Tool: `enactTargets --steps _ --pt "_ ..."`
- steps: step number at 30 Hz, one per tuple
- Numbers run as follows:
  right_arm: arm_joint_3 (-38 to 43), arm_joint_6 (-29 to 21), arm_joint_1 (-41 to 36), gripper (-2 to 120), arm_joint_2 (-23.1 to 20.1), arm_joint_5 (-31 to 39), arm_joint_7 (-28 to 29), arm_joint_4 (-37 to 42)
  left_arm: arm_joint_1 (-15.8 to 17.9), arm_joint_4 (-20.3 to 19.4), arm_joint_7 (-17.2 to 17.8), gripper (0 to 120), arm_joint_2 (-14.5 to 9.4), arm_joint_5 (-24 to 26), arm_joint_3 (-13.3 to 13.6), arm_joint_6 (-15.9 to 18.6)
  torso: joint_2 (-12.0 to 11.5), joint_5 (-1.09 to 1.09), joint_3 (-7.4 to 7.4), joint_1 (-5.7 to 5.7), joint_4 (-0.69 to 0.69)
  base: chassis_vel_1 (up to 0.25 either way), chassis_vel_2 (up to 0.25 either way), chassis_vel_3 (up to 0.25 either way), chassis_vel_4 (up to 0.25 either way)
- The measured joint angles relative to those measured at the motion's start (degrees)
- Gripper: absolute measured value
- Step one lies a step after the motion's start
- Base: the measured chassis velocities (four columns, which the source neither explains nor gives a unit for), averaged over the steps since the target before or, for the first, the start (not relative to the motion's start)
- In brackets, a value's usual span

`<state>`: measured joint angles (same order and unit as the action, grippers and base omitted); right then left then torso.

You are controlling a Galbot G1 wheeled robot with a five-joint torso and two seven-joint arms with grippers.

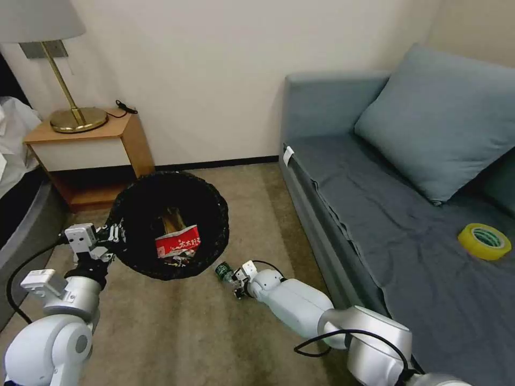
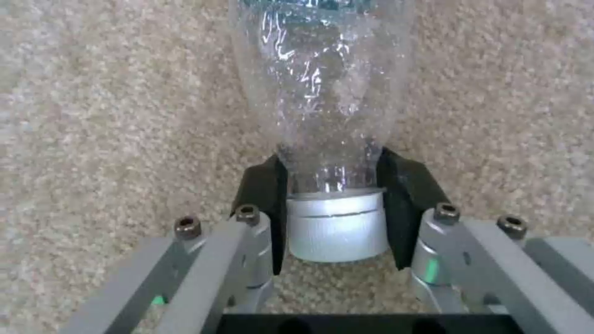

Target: Pick up the trash bin, then pick up the garbage on the floor and place it into the trash bin.

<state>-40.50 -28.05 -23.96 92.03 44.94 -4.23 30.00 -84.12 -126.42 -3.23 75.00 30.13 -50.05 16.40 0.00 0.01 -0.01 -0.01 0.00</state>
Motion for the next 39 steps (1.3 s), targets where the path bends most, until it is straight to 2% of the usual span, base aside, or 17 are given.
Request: enactTargets --steps 4,9,11,12,16,18,24,34,39 --pt "0.0 0.0 -0.2 29 0.0 0.1 0.0 0.5 0.0 0.2 0.0 4 0.0 0.1 0.0 -0.1 0.0 -0.02 0.01 0.0 0.0 0.0 0.0 0.0 0.0" --pt "-0.4 -0.2 -0.3 29 0.1 1.0 0.2 2.4 0.2 0.7 -0.1 4 0.1 0.1 0.0 -0.1 0.0 -0.02 0.02 0.01 0.05 0.0 0.0 0.0 0.0" --pt "-0.5 -0.8 -0.3 28 0.2 1.6 0.7 3.8 0.2 1.2 -0.1 4 0.1 0.1 0.0 -0.2 0.0 0.07 0.04 0.02 0.08 0.0 0.0 0.0 0.0" --pt "-0.6 -1.1 -0.3 28 0.2 1.9 1.0 4.4 0.3 1.4 -0.1 4 0.1 0.1 0.0 -0.2 0.0 0.02 0.05 0.02 0.11 0.0 0.0 0.0 0.0" --pt "-0.7 -1.7 -0.3 28 0.2 2.6 1.6 6.2 0.4 2.0 -0.1 4 0.1 0.1 0.0 -0.2 0.0 0.07 0.06 0.02 0.12 0.0 0.0 0.0 0.0" --pt "-1.0 -2.0 0.4 28 0.2 3.6 2.5 8.9 0.5 2.8 0.0 4 0.3 0.0 0.0 -0.3 0.0 0.03 0.04 0.02 0.06 0.0 0.0 0.0 0.0" --pt "-1.0 -2.3 1.3 28 -0.9 4.6 4.0 11.9 0.6 3.9 0.4 4 0.7 0.0 -0.5 -0.3 0.0 0.0 0.02 0.02 0.01 0.0 0.0 0.0 0.0" --pt "0.4 -2.3 2.8 28 -2.8 3.9 5.2 14.0 0.7 5.4 1.1 4 0.2 0.8 -2.5 -0.3 0.0 -0.01 0.02 0.02 0.01 0.0 0.0 0.0 0.0" --pt "2.1 -2.5 4.1 28 -5.2 2.5 6.4 16.0 0.3 6.2 1.1 4 -0.6 1.7 -3.8 -0.3 0.0 0.0 0.01 0.02 0.01 0.0 0.0 0.0 0.0"
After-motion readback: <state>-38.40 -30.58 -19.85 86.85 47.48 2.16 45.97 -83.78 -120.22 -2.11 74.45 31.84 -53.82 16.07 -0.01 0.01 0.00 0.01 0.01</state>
